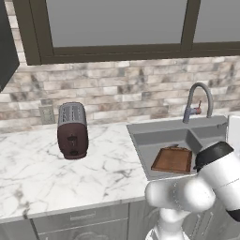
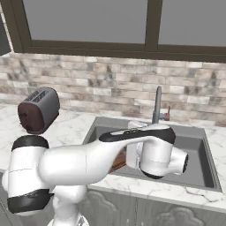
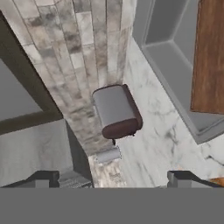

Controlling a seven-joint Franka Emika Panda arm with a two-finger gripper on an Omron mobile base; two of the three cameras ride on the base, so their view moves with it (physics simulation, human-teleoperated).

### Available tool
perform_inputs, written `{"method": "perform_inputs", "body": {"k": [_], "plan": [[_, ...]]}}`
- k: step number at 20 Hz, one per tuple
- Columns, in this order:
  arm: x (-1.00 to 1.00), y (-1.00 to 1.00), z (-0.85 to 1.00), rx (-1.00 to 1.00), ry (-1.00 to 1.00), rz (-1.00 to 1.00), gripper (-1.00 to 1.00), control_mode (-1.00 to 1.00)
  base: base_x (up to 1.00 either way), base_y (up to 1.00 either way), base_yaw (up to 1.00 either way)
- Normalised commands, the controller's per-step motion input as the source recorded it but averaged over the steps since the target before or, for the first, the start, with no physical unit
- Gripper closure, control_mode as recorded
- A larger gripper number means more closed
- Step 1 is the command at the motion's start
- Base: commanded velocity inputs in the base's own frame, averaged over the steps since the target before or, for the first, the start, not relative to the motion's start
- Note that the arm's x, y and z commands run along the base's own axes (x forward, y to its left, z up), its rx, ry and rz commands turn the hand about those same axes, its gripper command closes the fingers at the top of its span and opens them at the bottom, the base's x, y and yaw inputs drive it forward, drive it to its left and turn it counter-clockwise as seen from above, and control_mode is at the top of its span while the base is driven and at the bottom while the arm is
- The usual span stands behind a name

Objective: Move the cutting board and knife to the sink. Then move spray from the cabinet to the counter.

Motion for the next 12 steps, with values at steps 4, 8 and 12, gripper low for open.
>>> {"method": "perform_inputs", "body": {"k": [4,8,12], "plan": [[-0.34,0.67,0.53,-0.23,-0.26,0.02,-1.0,-1.0,0.0,0.0,0.0],[-0.12,0.64,0.69,-0.3,-0.09,0.03,-1.0,-1.0,0.0,0.0,0.0],[-0.22,0.6,0.68,-0.36,-0.13,0.0,-1.0,-1.0,0.0,0.0,0.0]]}}
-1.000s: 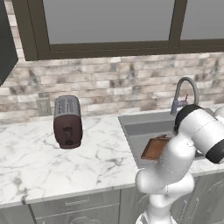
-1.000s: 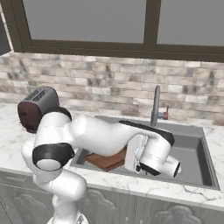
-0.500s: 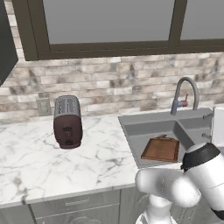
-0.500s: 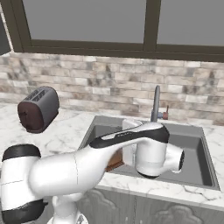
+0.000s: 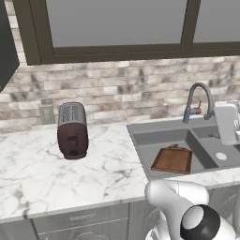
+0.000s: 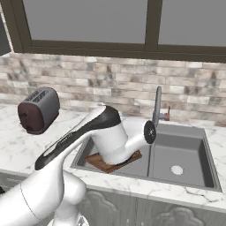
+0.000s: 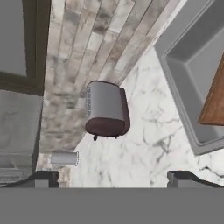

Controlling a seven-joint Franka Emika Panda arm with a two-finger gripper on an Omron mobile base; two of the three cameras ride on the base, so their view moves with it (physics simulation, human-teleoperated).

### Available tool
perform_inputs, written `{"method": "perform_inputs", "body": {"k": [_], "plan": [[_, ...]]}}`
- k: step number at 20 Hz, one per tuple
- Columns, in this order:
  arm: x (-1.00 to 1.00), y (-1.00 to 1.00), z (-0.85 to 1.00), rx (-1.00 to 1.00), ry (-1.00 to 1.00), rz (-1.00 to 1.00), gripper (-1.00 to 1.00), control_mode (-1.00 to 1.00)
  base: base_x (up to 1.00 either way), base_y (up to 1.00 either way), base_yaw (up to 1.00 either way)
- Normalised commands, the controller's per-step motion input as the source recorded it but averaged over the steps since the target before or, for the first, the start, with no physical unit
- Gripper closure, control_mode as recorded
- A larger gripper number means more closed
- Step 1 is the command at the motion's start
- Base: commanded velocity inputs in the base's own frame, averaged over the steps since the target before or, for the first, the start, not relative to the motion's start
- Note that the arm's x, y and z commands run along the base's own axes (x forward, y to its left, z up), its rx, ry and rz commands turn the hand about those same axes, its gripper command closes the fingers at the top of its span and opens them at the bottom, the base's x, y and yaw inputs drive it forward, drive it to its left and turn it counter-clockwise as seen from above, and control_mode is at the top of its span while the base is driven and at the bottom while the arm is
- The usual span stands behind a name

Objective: Move the cutting board and knife to the sink. Then move spray from the cabinet to the counter.

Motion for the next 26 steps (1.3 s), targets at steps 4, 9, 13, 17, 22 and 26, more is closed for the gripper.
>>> {"method": "perform_inputs", "body": {"k": [4,9,13,17,22,26], "plan": [[-0.25,0.32,0.68,-0.37,-0.01,-0.02,-1.0,-1.0,0.0,0.0,0.0],[-0.34,0.51,0.29,-0.41,-0.17,-0.06,-1.0,-1.0,0.0,0.0,0.0],[-0.11,0.01,0.08,-0.21,-0.11,0.01,-1.0,-1.0,0.0,0.0,0.0],[-0.21,-0.07,0.16,-0.34,-0.05,0.0,-1.0,-1.0,0.0,0.0,0.0],[-0.2,0.0,0.65,-0.42,-0.02,0.0,-1.0,-1.0,0.0,0.0,0.0],[-0.23,0.0,0.6,-0.26,-0.03,0.0,-1.0,-1.0,0.0,0.0,0.0]]}}
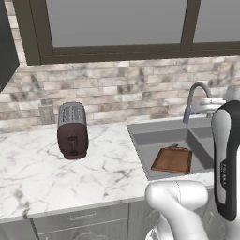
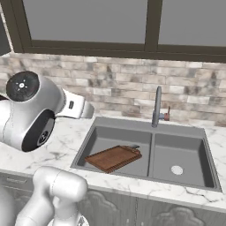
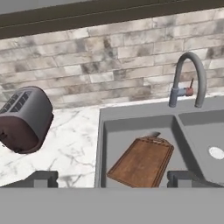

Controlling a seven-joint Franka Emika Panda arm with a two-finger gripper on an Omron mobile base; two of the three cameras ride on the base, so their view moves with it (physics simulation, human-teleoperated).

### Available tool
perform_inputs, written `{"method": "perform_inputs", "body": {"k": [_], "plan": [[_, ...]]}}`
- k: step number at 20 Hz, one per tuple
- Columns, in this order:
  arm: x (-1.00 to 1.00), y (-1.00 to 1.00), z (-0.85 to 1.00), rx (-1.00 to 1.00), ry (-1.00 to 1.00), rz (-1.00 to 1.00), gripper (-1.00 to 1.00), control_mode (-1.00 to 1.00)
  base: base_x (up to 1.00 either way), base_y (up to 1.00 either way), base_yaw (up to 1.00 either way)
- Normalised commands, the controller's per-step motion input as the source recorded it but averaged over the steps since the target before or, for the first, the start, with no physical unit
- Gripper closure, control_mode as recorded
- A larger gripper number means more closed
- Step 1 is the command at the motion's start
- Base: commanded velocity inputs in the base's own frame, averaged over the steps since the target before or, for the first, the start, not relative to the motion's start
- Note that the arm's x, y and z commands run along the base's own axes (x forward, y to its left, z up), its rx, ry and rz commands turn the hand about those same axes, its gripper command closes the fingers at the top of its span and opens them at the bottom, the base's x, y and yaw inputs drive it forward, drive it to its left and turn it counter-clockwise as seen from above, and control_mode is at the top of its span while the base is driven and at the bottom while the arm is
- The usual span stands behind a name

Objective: Move the cutting board and knife to the sink. Then move spray from the cabinet to the counter.

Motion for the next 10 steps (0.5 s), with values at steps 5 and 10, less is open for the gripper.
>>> {"method": "perform_inputs", "body": {"k": [5,10], "plan": [[-0.34,0.01,0.34,-0.01,-0.06,0.0,-1.0,-1.0,0.0,0.0,0.0],[-0.41,0.04,0.08,-0.08,-0.09,0.0,-1.0,-1.0,0.0,0.0,0.0]]}}
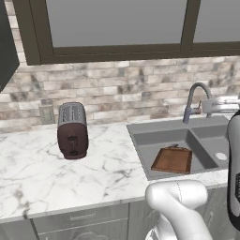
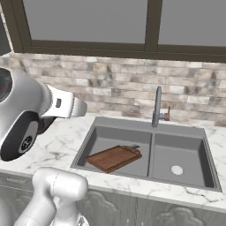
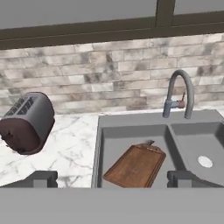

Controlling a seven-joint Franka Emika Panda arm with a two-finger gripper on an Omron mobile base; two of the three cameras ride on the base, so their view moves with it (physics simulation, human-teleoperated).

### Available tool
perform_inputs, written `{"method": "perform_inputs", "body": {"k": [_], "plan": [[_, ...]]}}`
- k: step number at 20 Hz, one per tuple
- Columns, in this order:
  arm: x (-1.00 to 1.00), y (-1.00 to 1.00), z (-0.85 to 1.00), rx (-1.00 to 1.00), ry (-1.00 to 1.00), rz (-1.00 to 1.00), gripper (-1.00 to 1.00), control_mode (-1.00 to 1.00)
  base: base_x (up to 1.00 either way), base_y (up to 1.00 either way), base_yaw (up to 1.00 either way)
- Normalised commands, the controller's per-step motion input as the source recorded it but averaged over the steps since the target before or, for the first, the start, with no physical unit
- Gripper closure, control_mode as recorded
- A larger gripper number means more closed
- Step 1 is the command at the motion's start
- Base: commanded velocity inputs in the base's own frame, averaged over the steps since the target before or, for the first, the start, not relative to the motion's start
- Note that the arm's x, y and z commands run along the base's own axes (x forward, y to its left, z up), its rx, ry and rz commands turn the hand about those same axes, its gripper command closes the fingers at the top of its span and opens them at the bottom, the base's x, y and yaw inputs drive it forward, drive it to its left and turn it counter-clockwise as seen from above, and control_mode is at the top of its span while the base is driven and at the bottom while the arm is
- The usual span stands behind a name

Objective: Move the cutting board and knife to the sink. Then move spray from the cabinet to the counter.

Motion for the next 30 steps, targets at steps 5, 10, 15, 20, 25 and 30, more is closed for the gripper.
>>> {"method": "perform_inputs", "body": {"k": [5,10,15,20,25,30], "plan": [[-0.08,0.21,0.0,-0.17,-0.01,-0.02,-1.0,-1.0,0.0,0.0,0.0],[-0.1,0.2,-0.02,-0.05,0.0,-0.02,-1.0,-1.0,0.0,0.0,0.0],[-0.19,0.0,0.02,0.0,0.0,0.0,-1.0,1.0,-0.6,-0.02,0.0],[0.0,0.0,0.0,0.0,0.0,0.0,-1.0,1.0,-1.0,0.01,0.0],[0.0,0.0,0.0,0.0,0.0,0.0,-1.0,1.0,-1.0,0.38,0.02],[0.0,0.0,0.0,0.0,0.0,0.0,-1.0,1.0,-0.42,0.57,0.51]]}}
